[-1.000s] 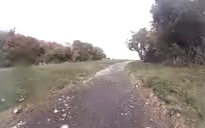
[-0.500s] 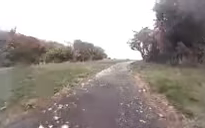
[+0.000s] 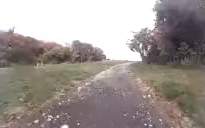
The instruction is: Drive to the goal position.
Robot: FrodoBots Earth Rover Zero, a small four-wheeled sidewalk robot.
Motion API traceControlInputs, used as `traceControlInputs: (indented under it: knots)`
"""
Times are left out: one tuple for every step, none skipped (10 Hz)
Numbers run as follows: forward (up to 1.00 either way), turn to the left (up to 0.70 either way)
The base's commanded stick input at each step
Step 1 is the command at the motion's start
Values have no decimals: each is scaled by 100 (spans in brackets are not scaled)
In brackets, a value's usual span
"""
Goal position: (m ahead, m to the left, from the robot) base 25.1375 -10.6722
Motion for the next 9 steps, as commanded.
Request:
traceControlInputs:
  knots:
    - [100, -39]
    - [100, -23]
    - [100, -8]
    - [100, -13]
    - [100, -31]
    - [100, -32]
    - [100, -14]
    - [100, 0]
    - [100, 0]
